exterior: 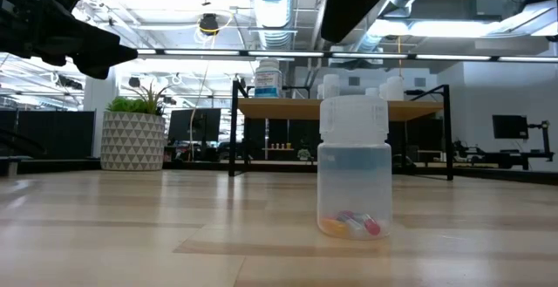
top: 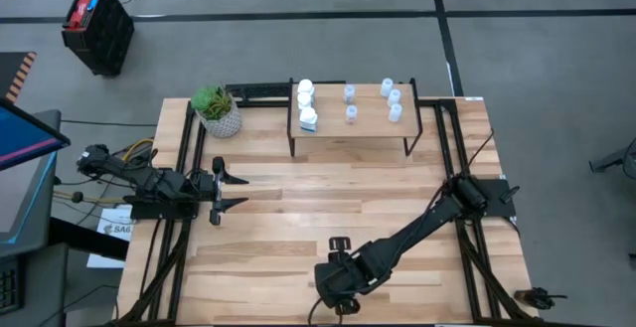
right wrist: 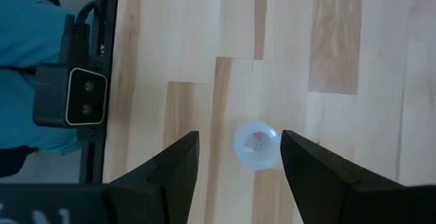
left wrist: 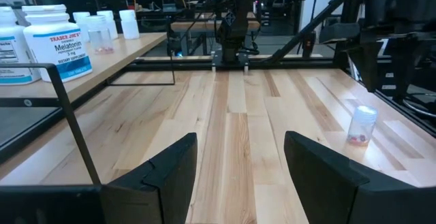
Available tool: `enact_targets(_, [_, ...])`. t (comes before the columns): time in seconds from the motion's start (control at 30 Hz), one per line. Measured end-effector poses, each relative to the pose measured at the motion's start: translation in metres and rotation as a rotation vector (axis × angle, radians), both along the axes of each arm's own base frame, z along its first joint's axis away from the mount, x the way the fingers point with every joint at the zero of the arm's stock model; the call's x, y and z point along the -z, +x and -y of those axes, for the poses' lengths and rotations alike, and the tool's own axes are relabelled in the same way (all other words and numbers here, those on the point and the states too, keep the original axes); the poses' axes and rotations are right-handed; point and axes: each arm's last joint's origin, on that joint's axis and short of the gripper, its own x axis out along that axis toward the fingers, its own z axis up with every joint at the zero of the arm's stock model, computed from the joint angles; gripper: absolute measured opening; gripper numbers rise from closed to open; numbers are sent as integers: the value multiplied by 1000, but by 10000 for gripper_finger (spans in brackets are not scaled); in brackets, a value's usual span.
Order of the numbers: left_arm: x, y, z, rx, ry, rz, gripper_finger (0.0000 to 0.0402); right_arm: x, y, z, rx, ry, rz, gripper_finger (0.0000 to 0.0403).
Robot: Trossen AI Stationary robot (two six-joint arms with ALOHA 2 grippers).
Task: Pick and place medicine bottles onto shelf by color
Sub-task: Put the transparent pill bottle on the shelf aligned with the other transparent pill bottles
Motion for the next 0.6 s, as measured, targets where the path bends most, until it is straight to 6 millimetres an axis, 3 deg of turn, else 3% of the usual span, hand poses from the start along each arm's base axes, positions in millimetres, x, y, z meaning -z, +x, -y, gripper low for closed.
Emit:
enact_targets(0.27, [0,0,0,0,0,0,210,19,-4,3,13,-28,-42,230])
enact_targets(0.6, [0,0,0,0,0,0,210,21,-4,6,31,-58,-34,230])
